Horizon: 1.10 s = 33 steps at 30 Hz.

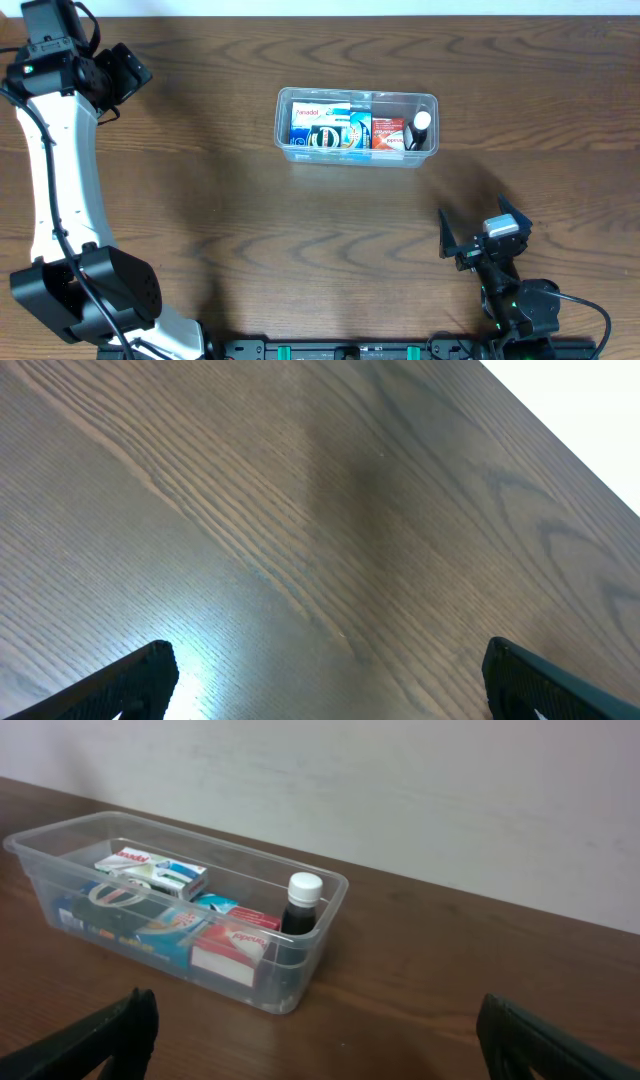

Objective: Pack container

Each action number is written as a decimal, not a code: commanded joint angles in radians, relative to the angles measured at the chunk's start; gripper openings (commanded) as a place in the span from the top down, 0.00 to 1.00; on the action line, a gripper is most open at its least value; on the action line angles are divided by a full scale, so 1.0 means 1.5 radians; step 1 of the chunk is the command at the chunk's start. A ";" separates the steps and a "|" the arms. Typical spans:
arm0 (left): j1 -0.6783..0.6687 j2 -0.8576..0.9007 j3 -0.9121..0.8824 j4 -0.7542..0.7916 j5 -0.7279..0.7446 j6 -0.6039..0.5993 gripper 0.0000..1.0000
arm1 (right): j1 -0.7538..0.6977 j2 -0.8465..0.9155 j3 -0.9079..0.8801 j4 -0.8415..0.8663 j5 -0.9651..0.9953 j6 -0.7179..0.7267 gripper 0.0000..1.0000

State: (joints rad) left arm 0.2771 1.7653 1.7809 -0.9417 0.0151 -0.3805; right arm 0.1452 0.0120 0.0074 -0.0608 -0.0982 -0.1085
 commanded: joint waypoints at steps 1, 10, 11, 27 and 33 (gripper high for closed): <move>0.002 0.003 0.001 -0.003 -0.008 0.004 0.02 | -0.007 -0.004 -0.001 -0.003 -0.003 0.012 0.01; -0.004 0.003 -0.006 -0.003 -0.008 0.004 0.02 | -0.007 -0.004 -0.001 -0.003 -0.003 0.012 0.01; -0.006 0.003 -0.006 -0.003 -0.008 0.004 0.02 | -0.007 -0.004 -0.001 -0.003 -0.003 0.012 0.01; -0.040 -0.014 -0.006 -0.006 -0.008 0.004 0.02 | -0.007 -0.004 -0.001 -0.003 -0.004 0.012 0.01; -0.040 -0.021 -0.007 -0.064 -0.008 0.004 0.02 | -0.007 -0.004 -0.001 -0.002 -0.003 0.012 0.01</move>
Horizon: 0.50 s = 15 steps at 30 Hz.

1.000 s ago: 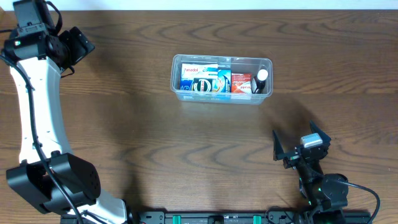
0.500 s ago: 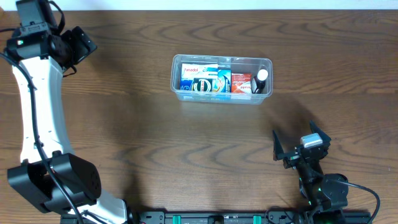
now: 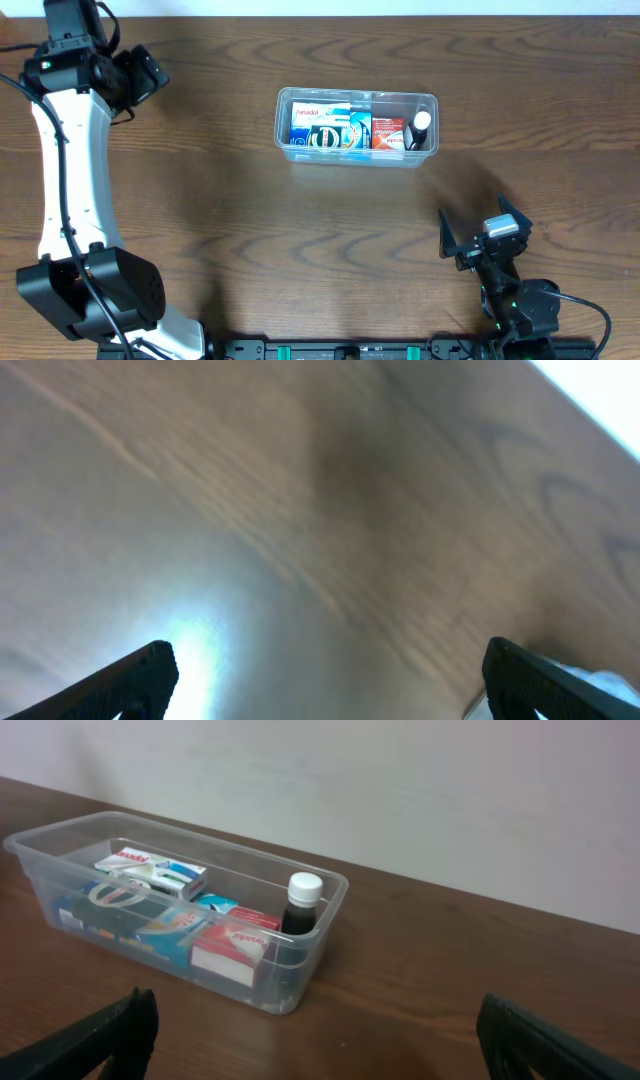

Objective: Pack container

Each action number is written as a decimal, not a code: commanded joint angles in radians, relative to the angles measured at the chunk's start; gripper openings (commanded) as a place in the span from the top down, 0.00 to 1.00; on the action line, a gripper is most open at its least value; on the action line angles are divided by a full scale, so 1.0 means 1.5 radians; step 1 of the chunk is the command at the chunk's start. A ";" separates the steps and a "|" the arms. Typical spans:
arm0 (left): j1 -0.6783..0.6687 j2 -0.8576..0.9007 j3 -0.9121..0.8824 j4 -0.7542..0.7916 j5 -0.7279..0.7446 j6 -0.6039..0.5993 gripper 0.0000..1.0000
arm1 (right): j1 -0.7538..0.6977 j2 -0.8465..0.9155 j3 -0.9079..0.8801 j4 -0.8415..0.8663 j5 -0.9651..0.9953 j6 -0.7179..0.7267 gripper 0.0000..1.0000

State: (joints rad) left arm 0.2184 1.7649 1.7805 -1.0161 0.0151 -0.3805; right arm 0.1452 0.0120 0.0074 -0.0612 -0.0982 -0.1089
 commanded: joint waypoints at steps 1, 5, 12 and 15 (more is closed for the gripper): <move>-0.001 -0.021 -0.006 -0.025 -0.008 0.004 0.02 | -0.007 -0.004 -0.001 -0.002 -0.004 0.012 0.01; -0.001 -0.027 -0.007 -0.041 -0.008 0.004 0.02 | -0.007 -0.004 -0.001 -0.002 -0.003 0.012 0.01; -0.001 -0.099 -0.066 -0.039 -0.008 0.005 0.02 | -0.007 -0.004 -0.001 -0.002 -0.004 0.012 0.01; -0.001 -0.152 -0.138 -0.020 -0.008 0.004 0.02 | -0.007 -0.004 -0.001 -0.002 -0.004 0.012 0.01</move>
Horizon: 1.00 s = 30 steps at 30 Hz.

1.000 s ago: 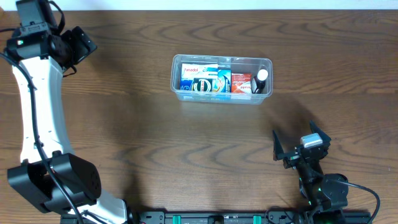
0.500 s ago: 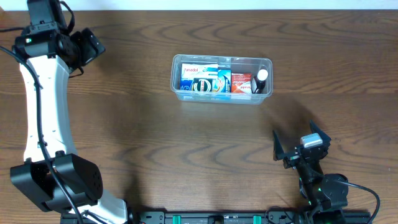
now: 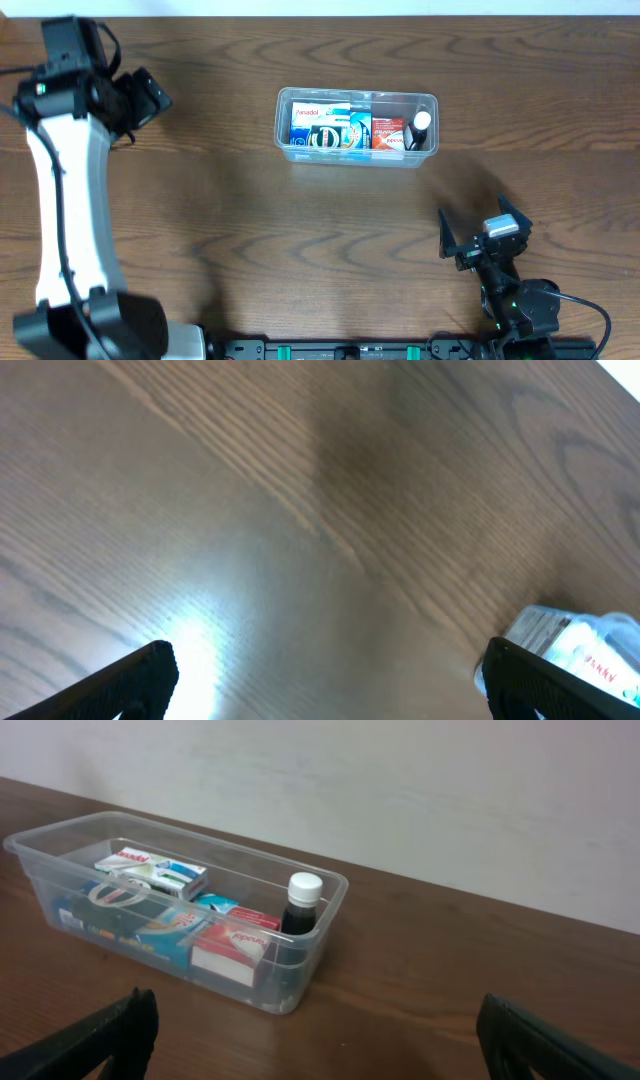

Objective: Pack container

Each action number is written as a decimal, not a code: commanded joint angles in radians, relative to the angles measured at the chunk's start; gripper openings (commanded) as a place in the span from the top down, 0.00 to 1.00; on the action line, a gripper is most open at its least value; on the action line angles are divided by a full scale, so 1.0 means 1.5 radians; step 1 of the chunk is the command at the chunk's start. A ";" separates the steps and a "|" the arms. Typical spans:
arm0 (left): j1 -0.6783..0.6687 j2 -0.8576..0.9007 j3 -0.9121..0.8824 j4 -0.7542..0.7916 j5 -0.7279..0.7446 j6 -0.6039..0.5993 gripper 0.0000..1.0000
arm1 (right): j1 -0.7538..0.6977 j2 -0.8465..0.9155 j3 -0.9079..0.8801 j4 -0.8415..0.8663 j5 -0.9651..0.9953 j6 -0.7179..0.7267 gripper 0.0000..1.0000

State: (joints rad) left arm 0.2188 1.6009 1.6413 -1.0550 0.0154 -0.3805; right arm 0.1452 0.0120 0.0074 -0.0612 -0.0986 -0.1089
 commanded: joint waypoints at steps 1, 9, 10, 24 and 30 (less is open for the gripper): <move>-0.001 -0.066 -0.081 0.018 -0.008 0.004 0.02 | -0.007 -0.004 -0.001 -0.002 -0.003 0.012 0.01; -0.001 -0.257 -0.396 0.150 -0.008 0.004 0.02 | -0.007 -0.004 -0.001 -0.002 -0.003 0.012 0.01; -0.001 -0.281 -0.434 0.173 -0.008 0.004 0.02 | -0.007 -0.004 -0.001 -0.002 -0.003 0.012 0.01; -0.001 -0.584 -0.868 0.668 0.033 0.004 0.02 | -0.007 -0.004 -0.001 -0.002 -0.003 0.012 0.01; -0.003 -0.690 -0.980 0.783 0.042 0.005 0.02 | -0.007 -0.004 -0.001 -0.002 -0.003 0.012 0.01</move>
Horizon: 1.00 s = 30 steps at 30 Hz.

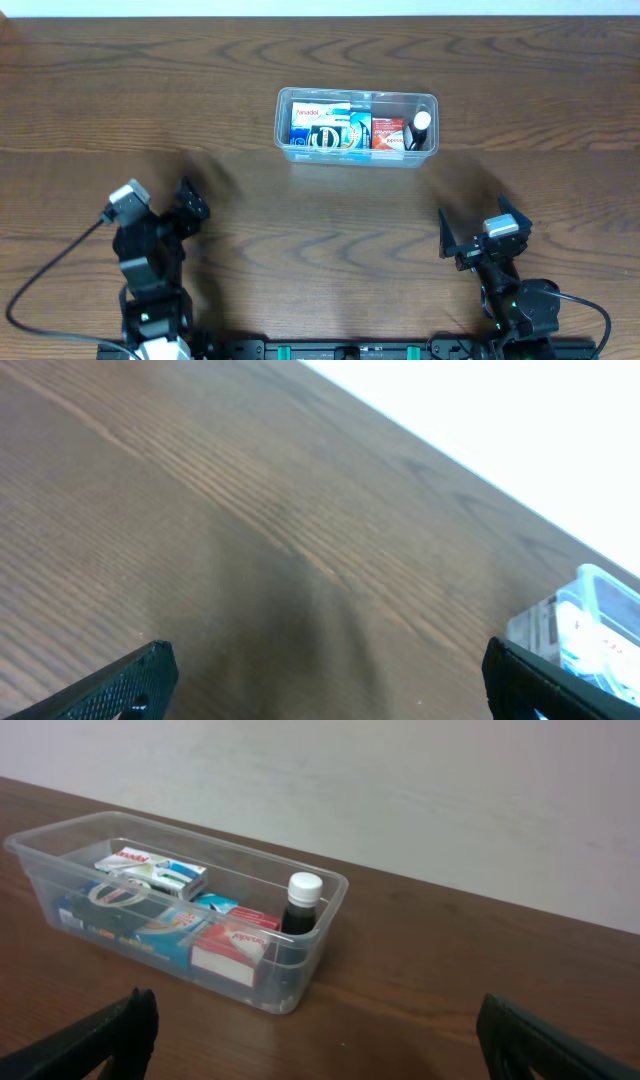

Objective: Pack container

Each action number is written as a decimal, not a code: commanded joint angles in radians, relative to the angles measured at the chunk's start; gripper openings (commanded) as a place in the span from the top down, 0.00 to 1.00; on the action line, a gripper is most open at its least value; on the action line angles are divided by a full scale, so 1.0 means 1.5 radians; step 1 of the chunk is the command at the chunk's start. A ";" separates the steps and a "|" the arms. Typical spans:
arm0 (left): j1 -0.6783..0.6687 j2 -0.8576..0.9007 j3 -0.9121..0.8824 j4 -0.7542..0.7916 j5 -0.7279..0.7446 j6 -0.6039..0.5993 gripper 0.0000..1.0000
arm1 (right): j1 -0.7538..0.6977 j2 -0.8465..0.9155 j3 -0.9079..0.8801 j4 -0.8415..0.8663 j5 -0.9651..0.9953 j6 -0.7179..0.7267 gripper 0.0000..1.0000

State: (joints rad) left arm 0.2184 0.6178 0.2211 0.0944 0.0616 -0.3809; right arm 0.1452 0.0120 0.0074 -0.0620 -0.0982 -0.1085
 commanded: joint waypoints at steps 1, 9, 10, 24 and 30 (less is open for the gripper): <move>-0.006 -0.047 -0.043 0.020 0.011 0.009 0.02 | -0.007 -0.004 -0.001 -0.002 -0.003 0.012 0.01; -0.053 -0.127 -0.084 0.031 0.003 0.145 0.02 | -0.007 -0.004 -0.001 -0.002 -0.003 0.012 0.01; -0.057 -0.137 -0.087 0.031 -0.003 0.147 0.02 | -0.007 -0.004 -0.001 -0.002 -0.004 0.012 0.01; -0.088 -0.264 -0.145 0.008 -0.019 0.154 0.02 | -0.007 -0.004 -0.001 -0.002 -0.003 0.012 0.01; -0.092 -0.313 -0.145 -0.054 -0.019 0.154 0.02 | -0.007 -0.004 -0.001 -0.002 -0.003 0.012 0.01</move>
State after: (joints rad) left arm 0.0856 0.1837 0.0067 0.0410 0.0448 -0.1741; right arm 0.1452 0.0120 0.0074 -0.0612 -0.0982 -0.1085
